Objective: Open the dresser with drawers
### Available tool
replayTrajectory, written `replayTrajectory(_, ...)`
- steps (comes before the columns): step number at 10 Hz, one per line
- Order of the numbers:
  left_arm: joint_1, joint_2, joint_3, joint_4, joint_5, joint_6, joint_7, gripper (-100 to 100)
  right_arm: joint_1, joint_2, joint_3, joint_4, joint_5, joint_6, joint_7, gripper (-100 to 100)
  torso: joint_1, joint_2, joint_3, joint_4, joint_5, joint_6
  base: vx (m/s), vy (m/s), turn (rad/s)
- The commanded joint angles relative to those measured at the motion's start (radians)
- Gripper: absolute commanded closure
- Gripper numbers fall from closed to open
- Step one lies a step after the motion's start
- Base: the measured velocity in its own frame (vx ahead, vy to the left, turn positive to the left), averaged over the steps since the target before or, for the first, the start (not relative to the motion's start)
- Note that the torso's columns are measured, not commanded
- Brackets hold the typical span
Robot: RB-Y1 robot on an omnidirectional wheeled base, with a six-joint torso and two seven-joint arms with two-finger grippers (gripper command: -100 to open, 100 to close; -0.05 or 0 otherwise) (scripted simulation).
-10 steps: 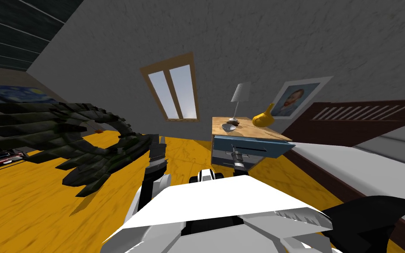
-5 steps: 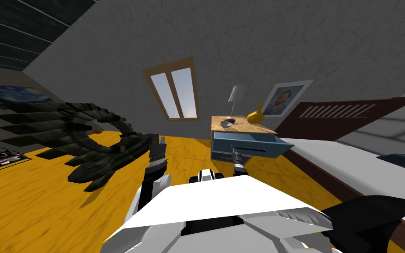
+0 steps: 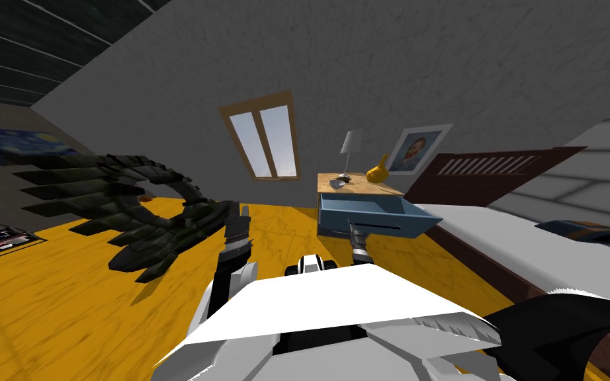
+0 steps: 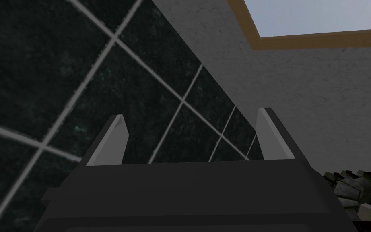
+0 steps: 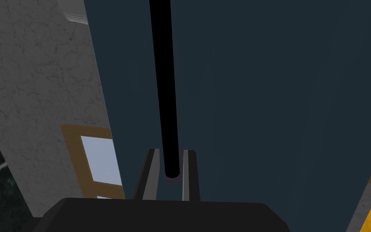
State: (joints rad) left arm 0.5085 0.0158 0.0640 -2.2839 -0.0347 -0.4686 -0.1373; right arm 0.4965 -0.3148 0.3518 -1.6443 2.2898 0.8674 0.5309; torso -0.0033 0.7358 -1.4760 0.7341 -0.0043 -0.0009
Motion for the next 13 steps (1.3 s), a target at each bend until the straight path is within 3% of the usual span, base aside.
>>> replayTrajectory(1, 0.0, 0.0, 0.0, 0.0, 0.0, 0.0, 0.0, 0, 0.019, -0.002, -0.009, -0.058, -0.006, -0.041, 0.02, -100, 0.0, -0.005, -0.003, 0.001, 0.002, 0.001, 0.027, 0.007, -0.068)
replayTrajectory(9, 0.0, 0.0, 0.0, 0.0, 0.0, 0.0, 0.0, 0, 0.097, -0.012, -0.045, -0.289, -0.032, -0.205, 0.101, -100, 0.003, 0.003, 0.0, 0.004, 0.004, 0.001, 0.026, 0.007, -0.068)
replayTrajectory(10, 0.0, 0.0, 0.0, 0.0, 0.0, 0.0, 0.0, 0, 0.097, -0.012, -0.041, -0.271, -0.031, -0.193, 0.094, -100, 0.005, 0.004, 0.0, 0.006, 0.006, 0.001, 0.008, 0.003, -0.013)
replayTrajectory(11, 0.0, 0.0, 0.0, 0.0, 0.0, 0.0, 0.0, 0, 0.099, -0.012, -0.041, -0.274, -0.031, -0.199, 0.097, 0, 0.005, 0.004, 0.001, 0.006, 0.006, 0.001, 0.0, 0.0, 0.0)
replayTrajectory(13, 0.0, 0.0, 0.0, 0.0, 0.0, 0.0, 0.0, 0, 0.099, -0.012, -0.041, -0.272, -0.031, -0.199, 0.097, 0, 0.004, 0.004, 0.001, 0.005, 0.005, 0.001, 0.0, 0.0, 0.0)
